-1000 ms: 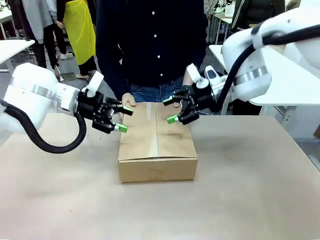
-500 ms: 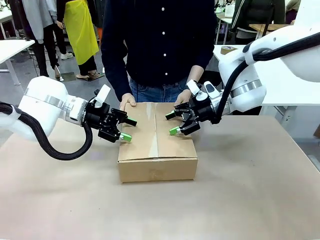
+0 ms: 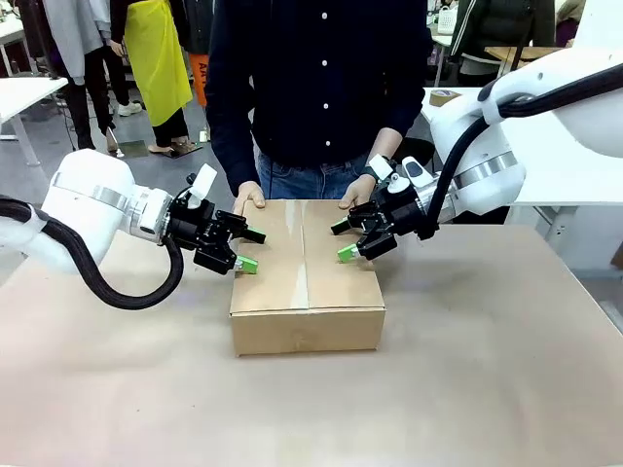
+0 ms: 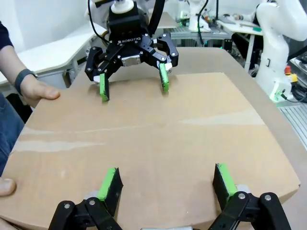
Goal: Pack the gift set into the box.
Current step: Press and hold the closed box until the human finishes sealing it.
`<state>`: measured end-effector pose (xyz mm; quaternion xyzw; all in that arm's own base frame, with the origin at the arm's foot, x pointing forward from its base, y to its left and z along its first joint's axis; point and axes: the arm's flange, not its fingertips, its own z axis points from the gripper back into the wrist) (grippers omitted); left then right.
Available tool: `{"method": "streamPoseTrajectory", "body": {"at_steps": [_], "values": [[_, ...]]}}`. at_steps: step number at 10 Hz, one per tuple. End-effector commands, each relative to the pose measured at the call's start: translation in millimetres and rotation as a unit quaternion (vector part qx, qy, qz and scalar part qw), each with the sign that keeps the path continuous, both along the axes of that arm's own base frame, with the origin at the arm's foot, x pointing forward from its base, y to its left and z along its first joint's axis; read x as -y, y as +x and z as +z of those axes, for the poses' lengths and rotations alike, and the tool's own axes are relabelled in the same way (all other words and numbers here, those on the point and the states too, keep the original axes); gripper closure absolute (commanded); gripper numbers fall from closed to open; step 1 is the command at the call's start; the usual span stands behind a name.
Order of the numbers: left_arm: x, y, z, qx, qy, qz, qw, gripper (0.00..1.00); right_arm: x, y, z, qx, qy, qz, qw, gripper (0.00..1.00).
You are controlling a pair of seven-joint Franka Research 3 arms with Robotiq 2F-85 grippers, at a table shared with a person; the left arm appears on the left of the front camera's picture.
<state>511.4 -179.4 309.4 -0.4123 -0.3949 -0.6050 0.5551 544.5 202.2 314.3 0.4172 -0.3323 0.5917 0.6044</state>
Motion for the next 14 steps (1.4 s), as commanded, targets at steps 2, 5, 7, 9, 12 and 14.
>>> {"method": "streamPoseTrajectory", "body": {"at_steps": [2,5,7,9,12,14], "values": [[0.5,-2.0,-1.1,0.002,-0.001,-0.009,1.0,0.0,-0.2,-0.4,-2.0,0.002,0.0,0.001,1.0,0.0],[0.5,-2.0,-1.1,0.002,-0.001,-0.009,1.0,0.0,-0.2,-0.4,-2.0,0.002,0.0,0.001,1.0,0.0],[0.5,-2.0,-1.1,0.002,-0.001,-0.009,1.0,0.0,-0.2,-0.4,-2.0,0.002,0.0,0.001,1.0,0.0],[0.5,-2.0,-1.1,0.002,-0.001,-0.009,1.0,0.0,-0.2,-0.4,-2.0,0.002,0.0,0.001,1.0,0.0],[0.5,-2.0,-1.1,0.002,-0.001,-0.009,1.0,0.0,-0.2,-0.4,-2.0,0.002,0.0,0.001,1.0,0.0],[0.5,-2.0,-1.1,0.002,-0.001,-0.009,1.0,0.0,-0.2,-0.4,-2.0,0.002,0.0,0.001,1.0,0.0]]}}
